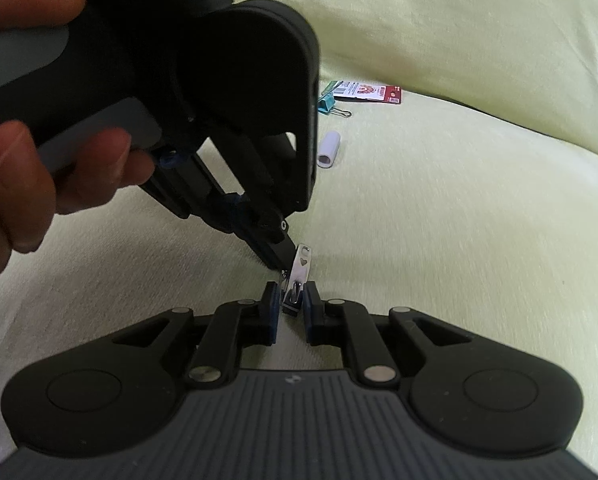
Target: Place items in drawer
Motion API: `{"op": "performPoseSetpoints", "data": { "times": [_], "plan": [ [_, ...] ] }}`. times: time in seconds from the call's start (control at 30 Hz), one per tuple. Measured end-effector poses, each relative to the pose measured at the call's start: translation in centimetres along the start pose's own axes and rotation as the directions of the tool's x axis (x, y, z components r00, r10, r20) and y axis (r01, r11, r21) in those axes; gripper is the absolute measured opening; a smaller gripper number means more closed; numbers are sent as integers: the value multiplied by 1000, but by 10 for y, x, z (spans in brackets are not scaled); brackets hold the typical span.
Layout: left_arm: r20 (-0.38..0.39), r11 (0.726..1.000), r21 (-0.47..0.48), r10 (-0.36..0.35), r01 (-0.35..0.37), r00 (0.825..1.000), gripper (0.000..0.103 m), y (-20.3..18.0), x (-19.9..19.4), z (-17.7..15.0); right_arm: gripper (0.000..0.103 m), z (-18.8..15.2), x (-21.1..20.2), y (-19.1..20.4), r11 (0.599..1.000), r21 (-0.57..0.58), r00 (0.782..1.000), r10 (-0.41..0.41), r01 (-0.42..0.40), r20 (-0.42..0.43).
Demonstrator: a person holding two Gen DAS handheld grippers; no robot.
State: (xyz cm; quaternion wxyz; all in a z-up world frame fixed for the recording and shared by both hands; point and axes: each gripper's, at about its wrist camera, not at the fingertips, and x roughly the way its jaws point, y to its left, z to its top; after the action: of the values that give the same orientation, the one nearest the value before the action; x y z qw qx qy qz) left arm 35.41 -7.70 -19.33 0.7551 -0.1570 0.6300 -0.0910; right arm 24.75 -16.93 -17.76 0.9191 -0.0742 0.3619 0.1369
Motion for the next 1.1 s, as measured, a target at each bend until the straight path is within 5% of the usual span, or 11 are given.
{"op": "performPoseSetpoints", "data": {
  "times": [0.47,0.63,0.9,1.03,1.1],
  "plan": [
    [23,995,-16,-100,100,995,0,8,-2,9,11,18,5,-36,983,163,996,88,-83,-28],
    [46,994,23,-107,106,993,0,-4,-7,17,14,19,2,-26,998,56,999,34,-32,-24],
    [15,993,64,-105,103,994,0,-3,-7,15,14,24,-5,-37,998,54,999,33,-31,-24],
    [8,992,117,-54,53,998,25,-14,-6,13,14,27,-10,-41,998,50,999,28,-27,-22],
    [5,991,133,-24,23,1000,25,-15,-5,12,14,27,-12,-46,997,67,999,36,-34,-21]
  ]
}}
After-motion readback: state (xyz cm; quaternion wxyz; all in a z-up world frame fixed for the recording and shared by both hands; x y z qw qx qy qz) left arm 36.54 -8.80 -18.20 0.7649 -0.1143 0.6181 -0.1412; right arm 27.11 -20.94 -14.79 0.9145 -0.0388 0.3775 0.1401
